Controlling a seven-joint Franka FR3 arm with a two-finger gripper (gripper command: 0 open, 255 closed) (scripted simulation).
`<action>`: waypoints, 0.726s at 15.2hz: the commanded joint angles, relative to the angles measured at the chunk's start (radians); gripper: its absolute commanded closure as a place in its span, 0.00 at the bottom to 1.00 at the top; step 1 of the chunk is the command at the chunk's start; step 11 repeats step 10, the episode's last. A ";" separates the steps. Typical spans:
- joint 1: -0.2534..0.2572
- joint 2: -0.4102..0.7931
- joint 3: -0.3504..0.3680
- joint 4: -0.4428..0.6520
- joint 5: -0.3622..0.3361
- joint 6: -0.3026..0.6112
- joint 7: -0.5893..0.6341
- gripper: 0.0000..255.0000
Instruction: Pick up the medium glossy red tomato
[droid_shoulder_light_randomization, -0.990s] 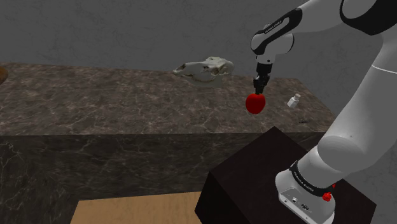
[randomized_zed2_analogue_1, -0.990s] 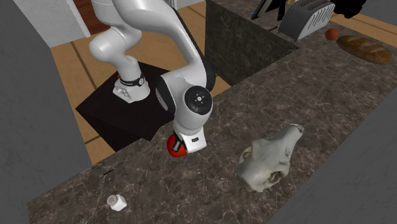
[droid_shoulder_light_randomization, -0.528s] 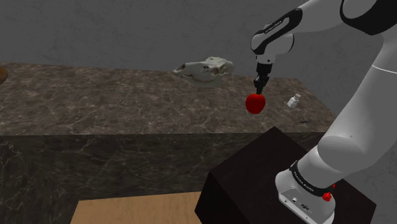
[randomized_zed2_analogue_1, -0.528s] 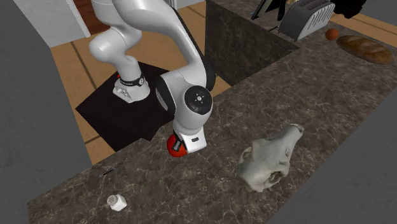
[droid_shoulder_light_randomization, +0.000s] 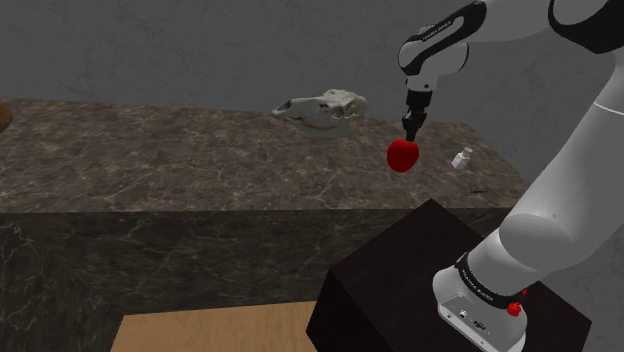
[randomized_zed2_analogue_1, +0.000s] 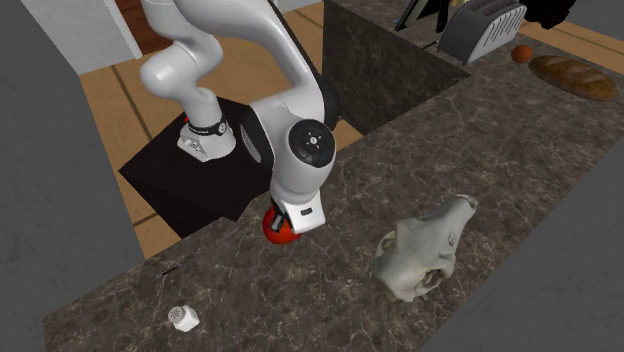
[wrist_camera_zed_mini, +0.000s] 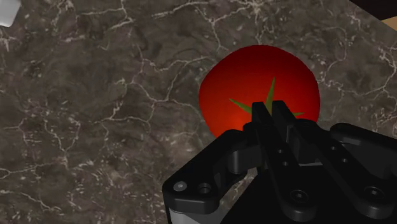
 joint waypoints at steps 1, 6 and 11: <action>0.002 -0.017 -0.001 0.009 -0.006 -0.025 0.003 1.00; 0.005 -0.053 -0.003 0.037 -0.019 -0.087 0.010 1.00; 0.006 -0.067 -0.004 0.051 -0.024 -0.114 0.012 1.00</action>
